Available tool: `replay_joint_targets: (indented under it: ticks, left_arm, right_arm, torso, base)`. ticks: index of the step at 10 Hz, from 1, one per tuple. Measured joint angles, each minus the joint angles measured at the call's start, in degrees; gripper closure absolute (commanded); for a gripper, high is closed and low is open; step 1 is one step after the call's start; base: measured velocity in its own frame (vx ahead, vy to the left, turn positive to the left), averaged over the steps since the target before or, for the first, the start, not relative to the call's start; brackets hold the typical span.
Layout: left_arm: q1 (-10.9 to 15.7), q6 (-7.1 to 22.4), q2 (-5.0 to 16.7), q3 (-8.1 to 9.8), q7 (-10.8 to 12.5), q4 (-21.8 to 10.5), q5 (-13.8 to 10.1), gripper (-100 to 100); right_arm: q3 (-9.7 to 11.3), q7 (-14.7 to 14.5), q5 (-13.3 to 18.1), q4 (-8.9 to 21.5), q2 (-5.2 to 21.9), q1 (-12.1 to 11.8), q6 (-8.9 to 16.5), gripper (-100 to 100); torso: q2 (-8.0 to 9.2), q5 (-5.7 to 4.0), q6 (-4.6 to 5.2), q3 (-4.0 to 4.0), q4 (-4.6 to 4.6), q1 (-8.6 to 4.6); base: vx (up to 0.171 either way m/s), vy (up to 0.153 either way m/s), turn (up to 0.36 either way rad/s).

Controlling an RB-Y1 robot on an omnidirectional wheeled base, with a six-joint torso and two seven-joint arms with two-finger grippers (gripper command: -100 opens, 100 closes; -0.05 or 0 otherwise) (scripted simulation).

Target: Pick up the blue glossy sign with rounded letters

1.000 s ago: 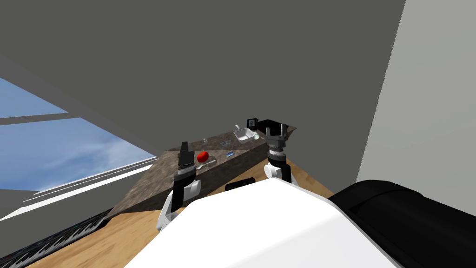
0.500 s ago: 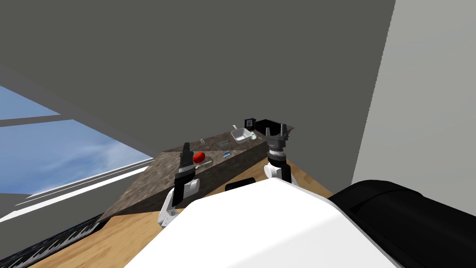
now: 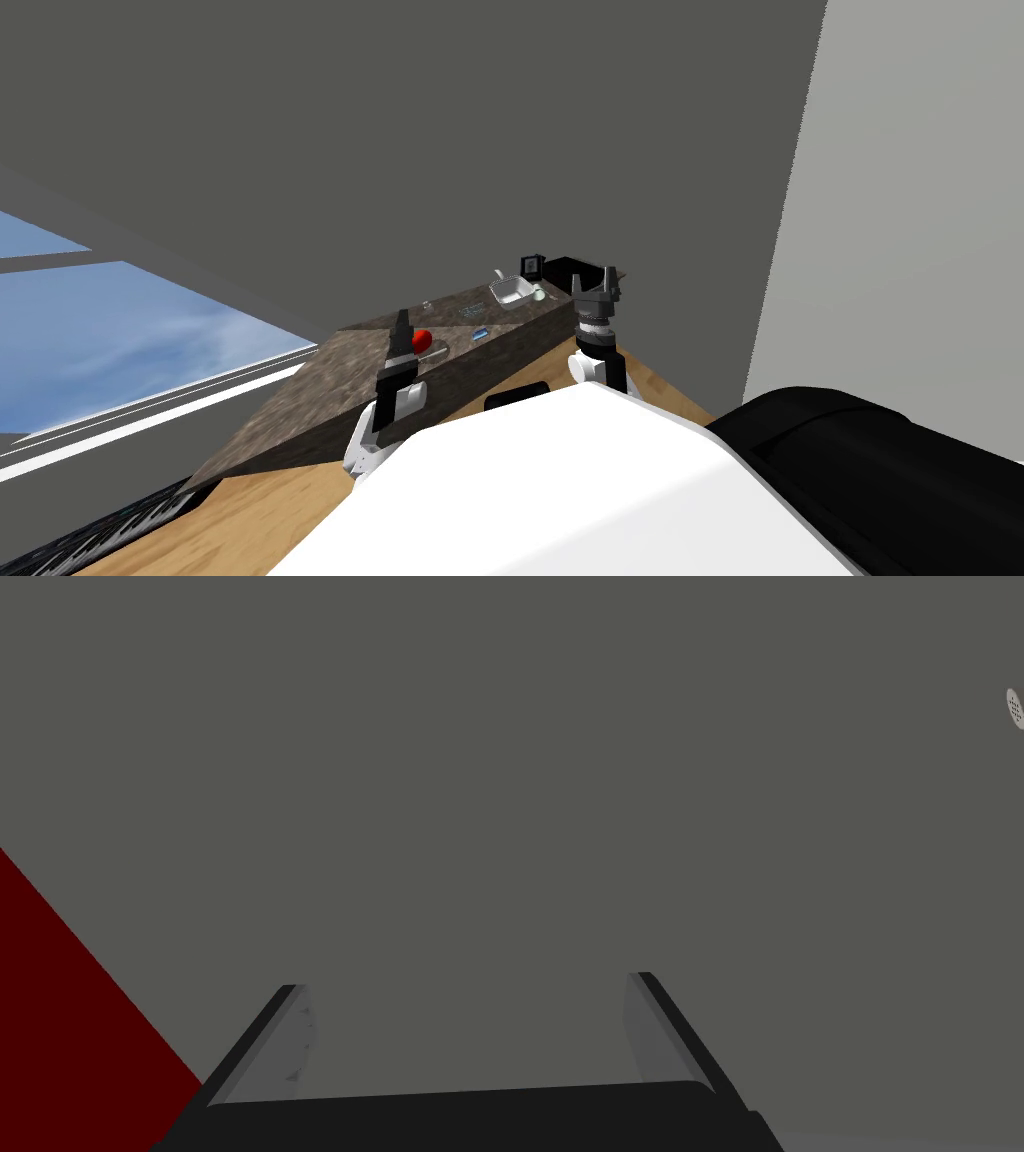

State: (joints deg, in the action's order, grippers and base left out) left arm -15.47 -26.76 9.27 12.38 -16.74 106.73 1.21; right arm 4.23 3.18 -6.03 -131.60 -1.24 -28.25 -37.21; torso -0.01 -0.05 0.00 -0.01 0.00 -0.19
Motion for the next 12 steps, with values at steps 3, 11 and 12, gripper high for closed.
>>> replay_joint_targets:
  ticks: [3, 11, 12]
  left_arm:
    - [2.0, 1.0, -0.1, 2.12, -1.3, -4.7, 0.1, -100]
    - [7.3, 4.8, -0.2, 6.92, -2.1, -15.0, -0.2, -100]
    - [8.1, 5.5, -0.2, 7.48, -1.9, -16.5, -0.2, -100]
  right_arm:
    - [0.0, 0.0, 0.0, 0.0, 0.0, 0.0, 0.0, 0]
    - [0.0, 0.0, 0.0, 0.0, 0.0, 0.0, 0.0, 0]
    - [0.0, 0.0, 0.0, 0.0, 0.0, 0.0, 0.0, 0]
  torso:
    - [-0.02, -0.01, 0.0, -0.01, 0.0, -0.07]
    - [-0.04, 0.02, -0.01, -0.03, -0.01, 0.1]
    - [-0.04, 0.02, -0.02, -0.02, -0.01, 0.12]
  base:
    - [0.01, -0.069, -0.048]
    - [0.019, -0.038, -0.052]
    - [0.013, -0.025, -0.054]
